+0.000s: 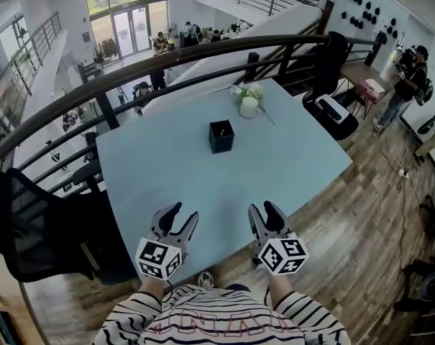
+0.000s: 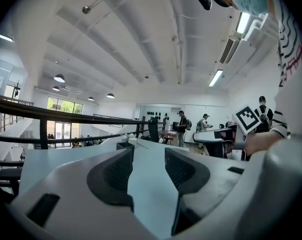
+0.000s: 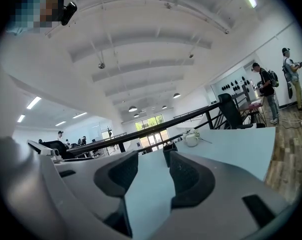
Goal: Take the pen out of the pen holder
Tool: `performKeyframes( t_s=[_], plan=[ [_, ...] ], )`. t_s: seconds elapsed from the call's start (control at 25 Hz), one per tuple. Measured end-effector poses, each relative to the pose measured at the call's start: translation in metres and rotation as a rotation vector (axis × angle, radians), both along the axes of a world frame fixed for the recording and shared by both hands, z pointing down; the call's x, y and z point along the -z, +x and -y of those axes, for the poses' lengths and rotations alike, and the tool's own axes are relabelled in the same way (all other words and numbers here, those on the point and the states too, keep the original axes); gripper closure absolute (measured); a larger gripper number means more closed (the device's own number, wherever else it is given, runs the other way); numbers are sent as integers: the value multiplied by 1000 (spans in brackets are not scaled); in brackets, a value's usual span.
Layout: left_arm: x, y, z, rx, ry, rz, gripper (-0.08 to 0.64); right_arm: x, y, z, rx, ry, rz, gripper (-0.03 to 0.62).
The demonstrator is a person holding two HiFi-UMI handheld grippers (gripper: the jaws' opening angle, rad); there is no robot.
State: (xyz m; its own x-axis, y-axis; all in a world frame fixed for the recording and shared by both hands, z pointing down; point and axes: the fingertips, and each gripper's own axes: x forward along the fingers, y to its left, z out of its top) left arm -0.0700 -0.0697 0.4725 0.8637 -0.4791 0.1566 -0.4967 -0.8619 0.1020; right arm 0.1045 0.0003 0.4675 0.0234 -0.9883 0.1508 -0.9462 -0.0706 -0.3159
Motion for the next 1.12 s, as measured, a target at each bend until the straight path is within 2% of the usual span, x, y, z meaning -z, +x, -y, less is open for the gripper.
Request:
performKeyframes(
  t_s=[0.4,1.12],
  plan=[
    [-9,5,44,38,-33,4,379,-5,20,60,20,-16,7,400],
    [-20,61,131,286,-58,-2,379,-30,97,216,245,-74,-48,400]
  ],
)
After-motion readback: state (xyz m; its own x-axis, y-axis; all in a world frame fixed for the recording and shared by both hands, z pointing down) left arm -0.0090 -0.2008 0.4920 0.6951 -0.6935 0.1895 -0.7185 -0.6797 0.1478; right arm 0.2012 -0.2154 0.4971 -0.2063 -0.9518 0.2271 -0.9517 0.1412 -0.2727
